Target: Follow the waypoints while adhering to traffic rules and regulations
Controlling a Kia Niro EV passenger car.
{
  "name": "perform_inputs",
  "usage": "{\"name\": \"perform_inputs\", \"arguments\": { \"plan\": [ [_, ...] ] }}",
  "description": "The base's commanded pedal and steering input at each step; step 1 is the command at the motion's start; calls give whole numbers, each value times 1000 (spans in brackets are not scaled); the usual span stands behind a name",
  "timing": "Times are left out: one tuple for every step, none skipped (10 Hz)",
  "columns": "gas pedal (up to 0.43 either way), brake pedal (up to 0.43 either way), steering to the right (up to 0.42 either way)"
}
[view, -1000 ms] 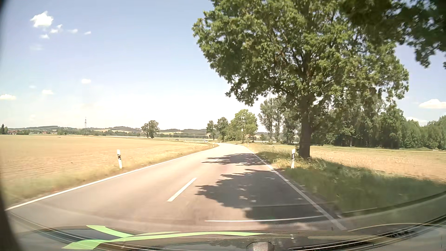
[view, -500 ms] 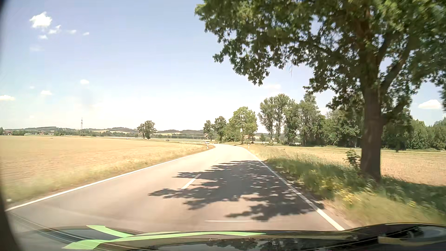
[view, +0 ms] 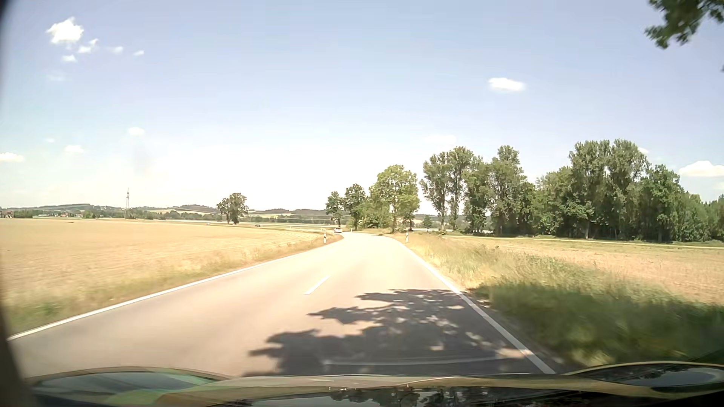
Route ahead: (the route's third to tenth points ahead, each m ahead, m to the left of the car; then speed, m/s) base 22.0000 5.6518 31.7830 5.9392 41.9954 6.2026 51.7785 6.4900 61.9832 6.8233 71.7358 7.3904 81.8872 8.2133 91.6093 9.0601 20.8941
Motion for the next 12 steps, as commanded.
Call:
{"name": "perform_inputs", "arguments": {
  "plan": [
    [150,0,1],
    [150,0,0],
    [150,0,-1],
    [150,0,-3],
    [150,0,-3],
    [157,0,-3],
    [169,0,-3],
    [177,0,-3],
    [189,0,-3],
    [197,0,-3],
    [197,0,-3],
    [189,0,-1]
  ]
}}
